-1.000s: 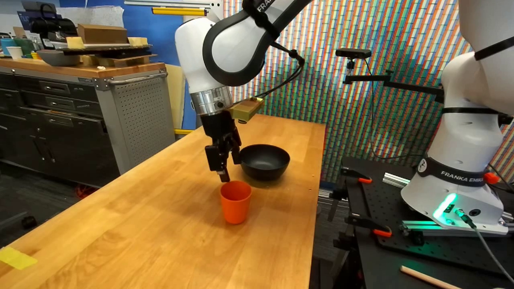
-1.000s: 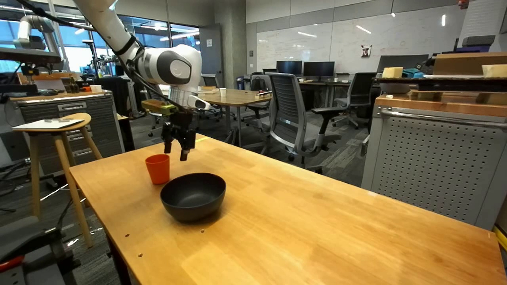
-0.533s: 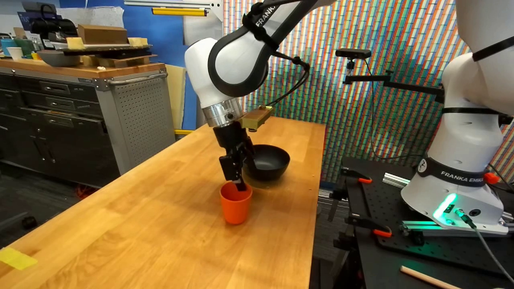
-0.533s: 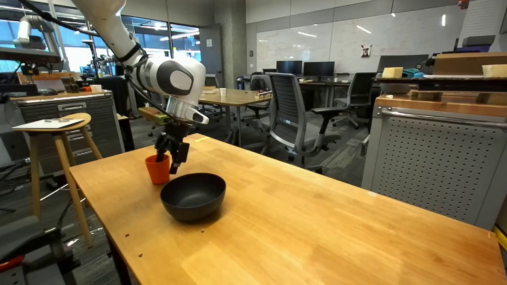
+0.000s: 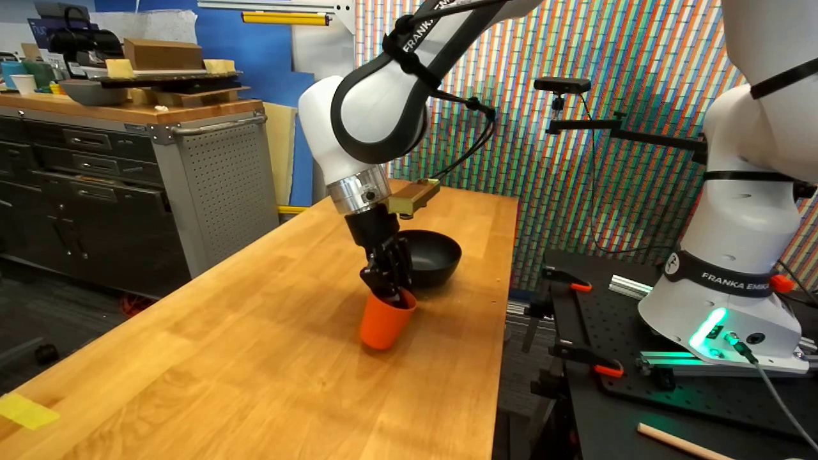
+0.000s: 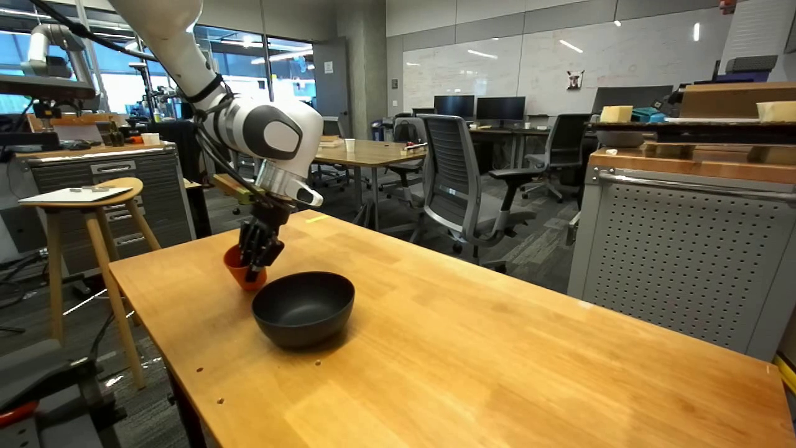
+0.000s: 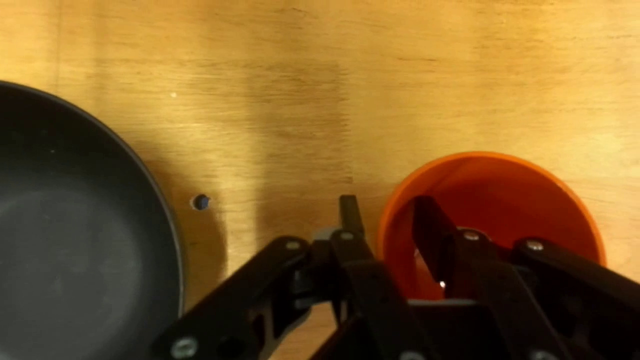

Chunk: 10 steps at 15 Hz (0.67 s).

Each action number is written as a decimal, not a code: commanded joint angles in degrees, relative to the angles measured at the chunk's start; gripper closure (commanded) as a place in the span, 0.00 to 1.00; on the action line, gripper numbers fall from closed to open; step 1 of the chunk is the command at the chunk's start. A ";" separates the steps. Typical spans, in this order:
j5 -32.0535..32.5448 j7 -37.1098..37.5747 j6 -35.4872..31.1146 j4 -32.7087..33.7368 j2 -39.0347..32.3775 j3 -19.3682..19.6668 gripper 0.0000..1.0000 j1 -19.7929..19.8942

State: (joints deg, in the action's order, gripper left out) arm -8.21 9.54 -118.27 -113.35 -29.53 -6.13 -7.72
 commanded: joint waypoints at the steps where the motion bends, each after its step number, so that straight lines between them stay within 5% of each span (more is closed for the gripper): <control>1: -2.29 -1.42 1.55 0.99 -0.17 -0.53 0.96 0.63; 10: 3.57 3.10 0.66 -4.98 14.63 4.66 0.96 1.12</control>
State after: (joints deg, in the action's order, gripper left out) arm -7.43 9.98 -118.13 -113.60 -24.04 -3.80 -7.52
